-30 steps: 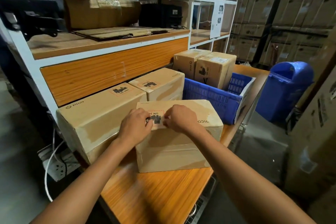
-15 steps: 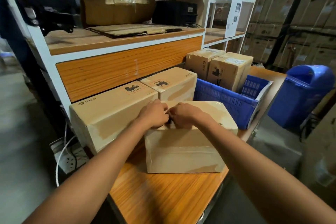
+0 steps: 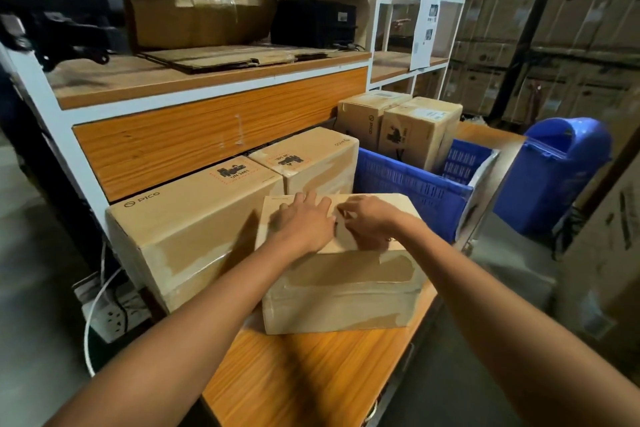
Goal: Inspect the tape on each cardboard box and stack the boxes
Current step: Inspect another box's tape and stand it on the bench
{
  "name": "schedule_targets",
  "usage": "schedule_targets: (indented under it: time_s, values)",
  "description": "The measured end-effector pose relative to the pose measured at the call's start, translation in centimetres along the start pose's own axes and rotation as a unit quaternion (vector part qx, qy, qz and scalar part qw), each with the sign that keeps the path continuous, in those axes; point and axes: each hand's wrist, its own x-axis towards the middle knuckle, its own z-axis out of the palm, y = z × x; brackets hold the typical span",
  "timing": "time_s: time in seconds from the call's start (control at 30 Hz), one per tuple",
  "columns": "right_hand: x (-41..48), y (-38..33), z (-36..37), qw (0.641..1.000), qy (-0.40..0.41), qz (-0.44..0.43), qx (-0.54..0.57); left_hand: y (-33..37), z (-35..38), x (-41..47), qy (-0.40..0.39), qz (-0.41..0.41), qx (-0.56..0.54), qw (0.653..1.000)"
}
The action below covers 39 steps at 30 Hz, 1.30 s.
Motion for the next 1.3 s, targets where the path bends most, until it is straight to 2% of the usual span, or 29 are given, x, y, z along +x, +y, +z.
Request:
schedule_targets:
  time_s: [0.1,0.2,0.33,0.5,0.6,0.7,0.77,0.97,1.1,1.23,1.3]
  values:
    - [-0.5,0.5,-1.1,1.0,-0.03,0.002,0.008,1.1,-0.7,0.2,-0.014,0.006,-0.018,1.0]
    - [-0.8,2.1,-2.2,0.999,-0.01,0.028,0.022,2.3,-0.6,0.7,-0.012,0.061,-0.077,0.995]
    - [-1.6,4.3,-0.3,0.998,-0.039,0.048,-0.024,3.1,0.5,0.5,-0.023,0.099,-0.043,0.994]
    - [-2.8,4.3,-1.5,0.998,-0.05,0.038,0.001,3.1,-0.3,1.1,-0.047,0.097,-0.048,0.993]
    - [-4.0,5.2,-1.3,0.998,0.019,0.062,-0.009,3.9,-0.2,0.7,-0.001,0.12,-0.127,0.985]
    - [-5.1,5.8,1.2,0.99,0.112,0.091,-0.003,4.8,1.0,-0.2,0.052,0.142,-0.109,0.983]
    - [-5.5,5.9,1.8,0.987,0.129,0.086,0.032,4.8,1.3,-0.3,0.057,0.138,-0.101,0.984]
    - [-4.4,6.3,-0.9,0.995,0.08,0.06,0.025,4.0,0.6,0.4,0.078,0.16,-0.137,0.975]
    - [-2.6,6.5,0.1,0.999,0.019,0.032,0.033,3.8,0.8,1.3,0.042,0.156,-0.056,0.985]
    - [-2.4,6.9,0.7,0.999,0.031,0.02,0.018,3.2,0.6,1.2,0.025,0.172,-0.054,0.983]
    - [-2.8,7.5,1.2,0.996,0.061,0.045,0.049,1.7,0.6,0.9,0.039,0.123,-0.058,0.99]
